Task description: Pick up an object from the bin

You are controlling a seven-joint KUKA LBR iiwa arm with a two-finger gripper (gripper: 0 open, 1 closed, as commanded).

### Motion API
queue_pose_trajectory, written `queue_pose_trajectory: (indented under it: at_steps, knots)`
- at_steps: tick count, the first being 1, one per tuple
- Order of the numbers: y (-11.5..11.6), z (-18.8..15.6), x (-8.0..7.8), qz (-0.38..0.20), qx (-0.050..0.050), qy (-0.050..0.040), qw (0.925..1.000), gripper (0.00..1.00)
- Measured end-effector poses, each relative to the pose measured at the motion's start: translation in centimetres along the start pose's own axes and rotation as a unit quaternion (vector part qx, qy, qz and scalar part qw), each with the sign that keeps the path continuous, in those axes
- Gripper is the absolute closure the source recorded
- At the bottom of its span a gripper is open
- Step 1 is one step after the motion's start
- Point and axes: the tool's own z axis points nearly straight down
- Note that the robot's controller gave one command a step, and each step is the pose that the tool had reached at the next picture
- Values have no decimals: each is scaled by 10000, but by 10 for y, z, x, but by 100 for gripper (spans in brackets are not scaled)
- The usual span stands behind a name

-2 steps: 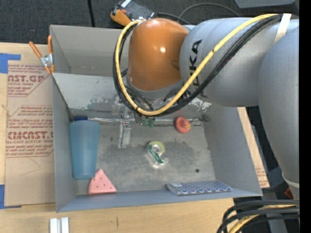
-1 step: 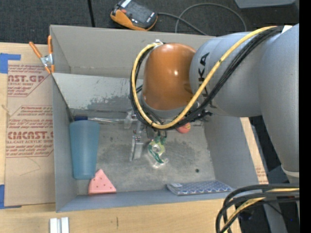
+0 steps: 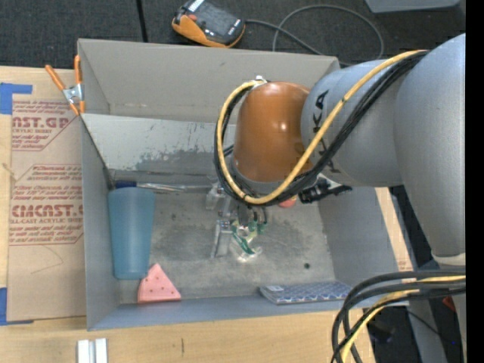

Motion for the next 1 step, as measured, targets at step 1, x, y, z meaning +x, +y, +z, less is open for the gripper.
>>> queue_pose_trajectory:
  at_steps: [1]
  knots:
    - [-9,-31,-27,-245,-41,-50,9997,0]
